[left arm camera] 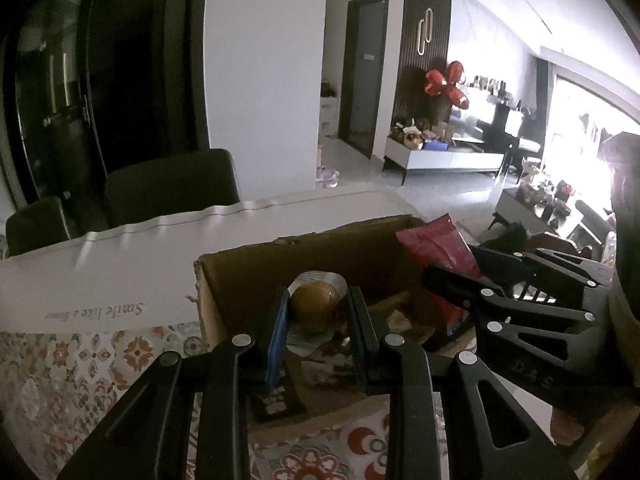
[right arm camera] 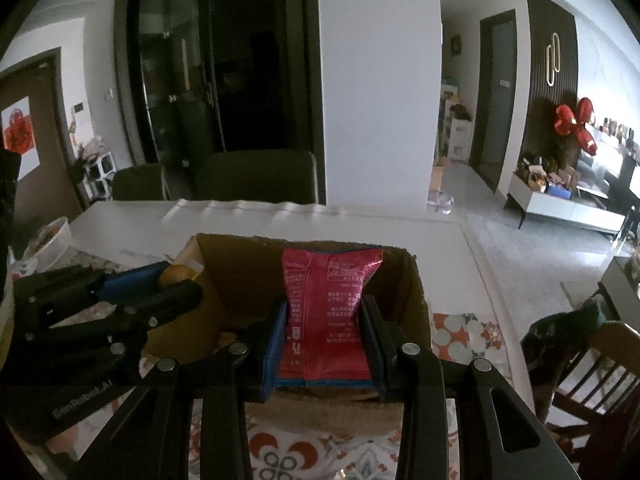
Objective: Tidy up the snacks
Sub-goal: 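Open both tools to drop the items into the box, then move both tools back to the table and grasp the dark foil pack with the right tool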
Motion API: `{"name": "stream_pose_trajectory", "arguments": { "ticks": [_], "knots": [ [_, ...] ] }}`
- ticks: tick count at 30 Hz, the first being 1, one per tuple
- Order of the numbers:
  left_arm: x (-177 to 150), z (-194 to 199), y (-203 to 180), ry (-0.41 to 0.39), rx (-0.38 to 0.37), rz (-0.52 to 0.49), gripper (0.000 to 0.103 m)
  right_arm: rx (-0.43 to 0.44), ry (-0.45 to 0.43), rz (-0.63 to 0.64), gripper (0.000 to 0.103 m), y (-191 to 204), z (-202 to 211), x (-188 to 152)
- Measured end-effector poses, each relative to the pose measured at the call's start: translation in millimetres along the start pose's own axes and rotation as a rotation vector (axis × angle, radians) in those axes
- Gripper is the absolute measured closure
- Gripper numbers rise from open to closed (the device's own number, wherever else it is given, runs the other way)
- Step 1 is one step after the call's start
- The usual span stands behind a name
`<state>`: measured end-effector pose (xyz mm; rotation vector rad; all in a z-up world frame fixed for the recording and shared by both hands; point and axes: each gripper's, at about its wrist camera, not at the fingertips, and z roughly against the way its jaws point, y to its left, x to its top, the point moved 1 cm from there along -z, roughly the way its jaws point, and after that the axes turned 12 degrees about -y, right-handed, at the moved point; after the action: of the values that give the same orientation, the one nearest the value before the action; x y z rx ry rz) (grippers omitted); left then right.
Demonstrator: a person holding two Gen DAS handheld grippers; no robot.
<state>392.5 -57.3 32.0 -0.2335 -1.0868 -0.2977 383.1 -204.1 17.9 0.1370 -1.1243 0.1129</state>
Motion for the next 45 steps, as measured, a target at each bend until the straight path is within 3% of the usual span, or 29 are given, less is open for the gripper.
{"name": "stream_pose_trajectory", "arguments": {
  "ticks": [2, 3, 5, 6, 15, 23, 37, 45],
  "knots": [
    [-1.5, -3.7, 1.2, 0.008, 0.009, -0.006, 0.072, -0.002, 0.010, 0.001, 0.066, 0.0, -5.4, -2.0],
    [-2.4, -5.0, 1.9, 0.013, 0.009, -0.007, 0.063, -0.007, 0.016, 0.003, 0.064, 0.8, -6.8, -2.7],
    [-4.1, -3.6, 4.2, 0.008, 0.012, -0.002, 0.048, -0.027, 0.023, -0.003, 0.046, -0.1, -9.0, -5.0],
    [-5.0, -0.8, 4.5, -0.001, 0.019, -0.005, 0.047, -0.037, 0.015, -0.003, 0.042, 0.8, -7.8, -5.4],
    [-20.4, 44.4, 0.8, -0.077, 0.073, -0.054, 0.044, -0.082, -0.066, 0.037, 0.041, 13.0, 30.3, -8.4],
    [-41.8, 84.5, -8.7, -0.094, 0.100, -0.080, 0.042, -0.022, -0.093, 0.047, 0.041, 28.2, 68.1, -28.9],
    [-106.7, 119.4, -16.1, 0.004, 0.182, -0.039, 0.040, 0.097, 0.007, 0.069, 0.041, 48.2, 89.9, -85.4],
    [-146.4, 124.8, -9.6, 0.067, 0.277, -0.044, 0.036, 0.156, 0.116, 0.109, 0.041, 65.1, 83.1, -123.4]
  ]
}}
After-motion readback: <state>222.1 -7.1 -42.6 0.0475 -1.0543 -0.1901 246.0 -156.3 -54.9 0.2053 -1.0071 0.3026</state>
